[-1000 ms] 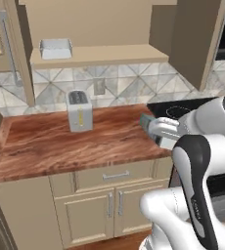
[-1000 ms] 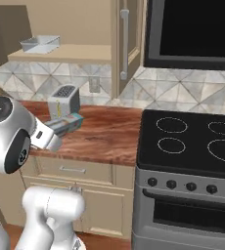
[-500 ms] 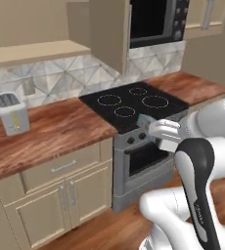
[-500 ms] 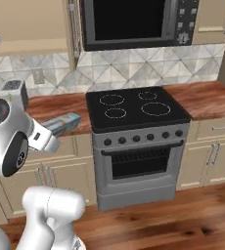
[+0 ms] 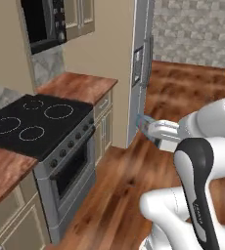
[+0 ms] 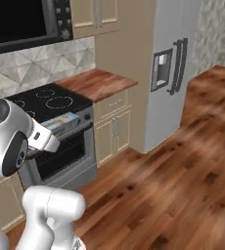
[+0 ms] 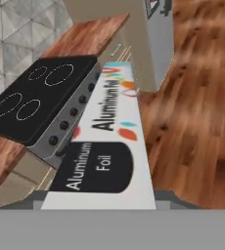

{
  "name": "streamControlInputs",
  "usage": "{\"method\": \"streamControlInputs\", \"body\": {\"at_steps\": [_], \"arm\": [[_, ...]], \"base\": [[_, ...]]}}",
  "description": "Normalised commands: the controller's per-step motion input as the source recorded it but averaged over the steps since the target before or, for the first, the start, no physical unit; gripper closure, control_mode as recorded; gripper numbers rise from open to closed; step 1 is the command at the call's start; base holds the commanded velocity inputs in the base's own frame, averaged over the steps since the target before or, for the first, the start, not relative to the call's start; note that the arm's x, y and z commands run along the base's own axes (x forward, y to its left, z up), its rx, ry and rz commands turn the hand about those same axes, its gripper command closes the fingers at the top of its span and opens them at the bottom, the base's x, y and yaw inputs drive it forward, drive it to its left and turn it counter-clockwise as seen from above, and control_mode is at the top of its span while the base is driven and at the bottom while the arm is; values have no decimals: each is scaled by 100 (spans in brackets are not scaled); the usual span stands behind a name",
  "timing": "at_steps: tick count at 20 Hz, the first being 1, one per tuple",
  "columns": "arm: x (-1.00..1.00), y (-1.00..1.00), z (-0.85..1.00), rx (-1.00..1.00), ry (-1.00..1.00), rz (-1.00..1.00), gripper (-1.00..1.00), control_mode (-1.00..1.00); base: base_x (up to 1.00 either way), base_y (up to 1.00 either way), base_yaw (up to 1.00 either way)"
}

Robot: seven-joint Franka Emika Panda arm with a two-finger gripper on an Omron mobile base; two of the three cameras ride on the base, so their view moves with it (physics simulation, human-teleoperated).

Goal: Retrieve the tupperware and aluminum foil from the cabinet and place them on the dining counter near the plate with lime and squash to prepare for storing leftovers.

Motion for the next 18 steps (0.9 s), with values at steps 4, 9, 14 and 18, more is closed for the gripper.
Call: {"method": "streamControlInputs", "body": {"at_steps": [4,9,14,18], "arm": [[0,0,0,0,0,0,100,100],[0,0,0,0,0,0,100,100],[0,0,0,0,0,0,100,100],[0,0,0,0,0,0,100,100]], "base": [[0,-3,-91],[8,-1,-85],[47,0,-70],[40,-2,-71]]}}
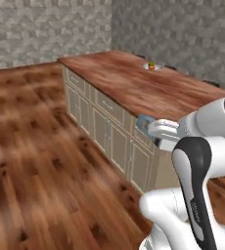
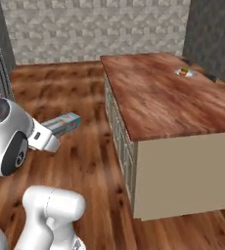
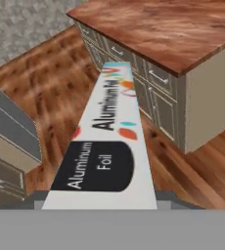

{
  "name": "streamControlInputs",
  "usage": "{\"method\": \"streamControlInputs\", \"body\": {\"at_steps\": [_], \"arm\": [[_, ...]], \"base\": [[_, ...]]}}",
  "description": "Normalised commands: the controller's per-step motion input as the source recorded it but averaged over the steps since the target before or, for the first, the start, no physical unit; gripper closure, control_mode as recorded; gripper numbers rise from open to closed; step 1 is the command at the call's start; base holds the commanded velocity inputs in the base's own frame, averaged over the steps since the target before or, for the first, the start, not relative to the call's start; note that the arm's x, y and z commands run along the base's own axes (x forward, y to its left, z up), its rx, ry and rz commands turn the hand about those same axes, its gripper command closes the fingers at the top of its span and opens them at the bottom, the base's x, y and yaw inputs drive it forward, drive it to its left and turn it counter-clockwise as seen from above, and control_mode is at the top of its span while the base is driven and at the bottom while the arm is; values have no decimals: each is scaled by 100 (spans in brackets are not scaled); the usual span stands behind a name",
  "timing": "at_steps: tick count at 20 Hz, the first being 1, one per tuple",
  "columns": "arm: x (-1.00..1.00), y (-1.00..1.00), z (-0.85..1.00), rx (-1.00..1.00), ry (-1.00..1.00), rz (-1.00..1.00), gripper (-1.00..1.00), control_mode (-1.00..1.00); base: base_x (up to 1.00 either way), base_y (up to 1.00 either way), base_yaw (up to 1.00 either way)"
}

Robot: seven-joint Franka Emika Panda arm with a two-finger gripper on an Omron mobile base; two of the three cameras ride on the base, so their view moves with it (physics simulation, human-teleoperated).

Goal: Retrieve the tupperware and aluminum foil from the cabinet and place them on the dining counter near the plate with lime and squash to prepare for storing leftovers.

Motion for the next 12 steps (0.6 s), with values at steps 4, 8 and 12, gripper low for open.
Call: {"method": "streamControlInputs", "body": {"at_steps": [4,8,12], "arm": [[0,0,0,0,0,0,100,100],[0,0,0,0,0,0,100,100],[0,0,0,0,0,0,100,100]], "base": [[14,-35,-74],[1,-49,-76],[8,-49,-74]]}}
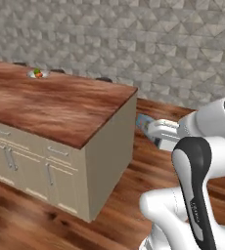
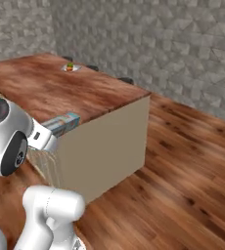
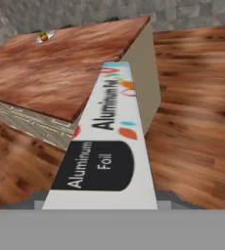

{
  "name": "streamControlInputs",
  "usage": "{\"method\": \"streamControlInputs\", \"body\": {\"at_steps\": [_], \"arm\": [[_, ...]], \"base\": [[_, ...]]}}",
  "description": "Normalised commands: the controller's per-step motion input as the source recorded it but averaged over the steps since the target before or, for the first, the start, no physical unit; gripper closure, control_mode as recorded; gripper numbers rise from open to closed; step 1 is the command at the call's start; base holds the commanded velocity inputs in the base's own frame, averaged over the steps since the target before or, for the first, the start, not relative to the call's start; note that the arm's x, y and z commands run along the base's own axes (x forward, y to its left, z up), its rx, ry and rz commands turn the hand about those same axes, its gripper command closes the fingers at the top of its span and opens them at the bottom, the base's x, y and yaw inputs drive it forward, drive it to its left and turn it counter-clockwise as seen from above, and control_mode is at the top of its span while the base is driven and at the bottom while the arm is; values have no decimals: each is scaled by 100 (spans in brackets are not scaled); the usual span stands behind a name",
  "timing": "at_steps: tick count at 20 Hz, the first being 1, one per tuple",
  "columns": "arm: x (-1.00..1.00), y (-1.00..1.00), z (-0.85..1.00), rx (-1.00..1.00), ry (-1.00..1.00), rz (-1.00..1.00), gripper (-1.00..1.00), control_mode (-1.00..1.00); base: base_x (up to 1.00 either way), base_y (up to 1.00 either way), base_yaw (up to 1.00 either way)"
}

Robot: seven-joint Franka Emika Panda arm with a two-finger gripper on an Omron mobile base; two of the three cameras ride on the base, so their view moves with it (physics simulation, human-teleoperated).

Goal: Retrieve the tupperware and aluminum foil from the cabinet and place them on the dining counter near the plate with lime and squash to prepare for storing leftovers.

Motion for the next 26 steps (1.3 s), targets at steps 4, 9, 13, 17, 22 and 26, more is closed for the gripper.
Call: {"method": "streamControlInputs", "body": {"at_steps": [4,9,13,17,22,26], "arm": [[0,0,0,0,0,0,100,100],[0,0,0,0,0,0,100,100],[0,0,0,0,0,0,100,100],[0,0,0,0,0,0,100,100],[0,0,0,0,0,0,100,100],[0,0,0,0,0,0,100,100]], "base": [[39,-43,-65],[65,-37,-57],[96,-36,-44],[100,-45,-17],[100,-68,5],[100,-73,25]]}}
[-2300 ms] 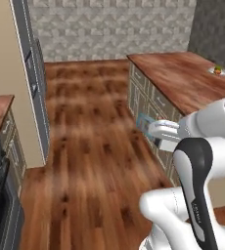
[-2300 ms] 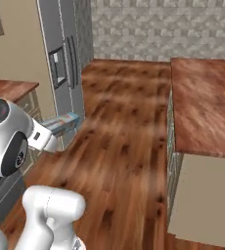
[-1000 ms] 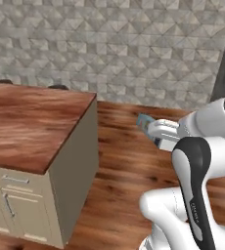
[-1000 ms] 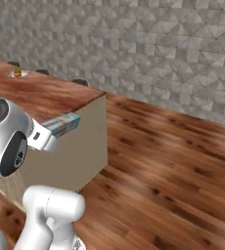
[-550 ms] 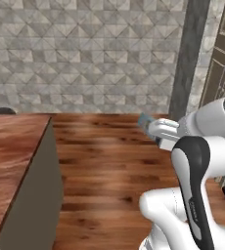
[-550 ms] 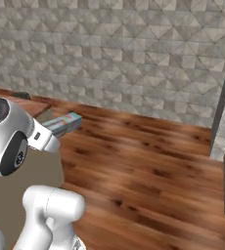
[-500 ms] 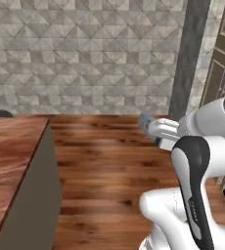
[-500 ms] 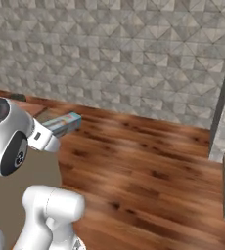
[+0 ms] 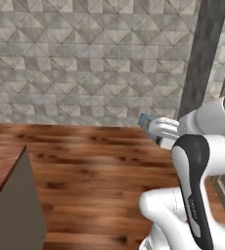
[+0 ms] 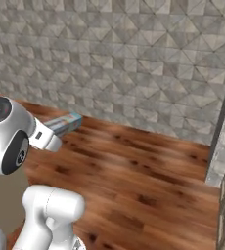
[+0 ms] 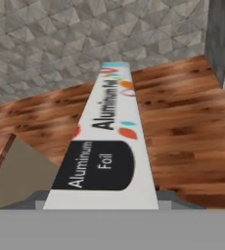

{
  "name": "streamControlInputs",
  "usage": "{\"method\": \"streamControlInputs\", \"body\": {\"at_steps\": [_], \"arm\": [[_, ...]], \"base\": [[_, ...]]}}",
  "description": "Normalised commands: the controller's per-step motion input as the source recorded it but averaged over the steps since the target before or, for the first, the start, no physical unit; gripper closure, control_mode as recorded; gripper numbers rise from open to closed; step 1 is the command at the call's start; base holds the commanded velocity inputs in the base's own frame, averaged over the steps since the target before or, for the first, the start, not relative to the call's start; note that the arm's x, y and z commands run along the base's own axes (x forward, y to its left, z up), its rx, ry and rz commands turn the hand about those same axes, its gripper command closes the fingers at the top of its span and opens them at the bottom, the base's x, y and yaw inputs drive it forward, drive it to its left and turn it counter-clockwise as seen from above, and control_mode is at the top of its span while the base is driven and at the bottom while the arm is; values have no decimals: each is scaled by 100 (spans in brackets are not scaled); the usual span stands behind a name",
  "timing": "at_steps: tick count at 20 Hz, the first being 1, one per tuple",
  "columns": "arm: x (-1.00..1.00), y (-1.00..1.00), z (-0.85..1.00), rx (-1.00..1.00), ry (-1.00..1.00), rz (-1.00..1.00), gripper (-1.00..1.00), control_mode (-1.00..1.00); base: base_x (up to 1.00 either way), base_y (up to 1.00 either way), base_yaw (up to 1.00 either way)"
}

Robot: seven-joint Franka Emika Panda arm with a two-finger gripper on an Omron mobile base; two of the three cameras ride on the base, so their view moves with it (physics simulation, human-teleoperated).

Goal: Retrieve the tupperware and aluminum foil from the cabinet and place them on the dining counter near the plate with lime and squash to prepare for storing leftovers.

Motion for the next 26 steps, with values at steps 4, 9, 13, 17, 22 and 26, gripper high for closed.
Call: {"method": "streamControlInputs", "body": {"at_steps": [4,9,13,17,22,26], "arm": [[0,0,0,0,0,0,100,100],[0,0,0,0,0,0,100,100],[0,0,0,0,0,0,100,100],[0,0,0,0,0,0,100,100],[0,0,0,0,0,0,100,100],[0,0,0,0,0,0,100,100]], "base": [[99,-80,43],[98,-69,59],[97,-58,64],[95,-60,64],[93,-67,62],[92,-67,62]]}}
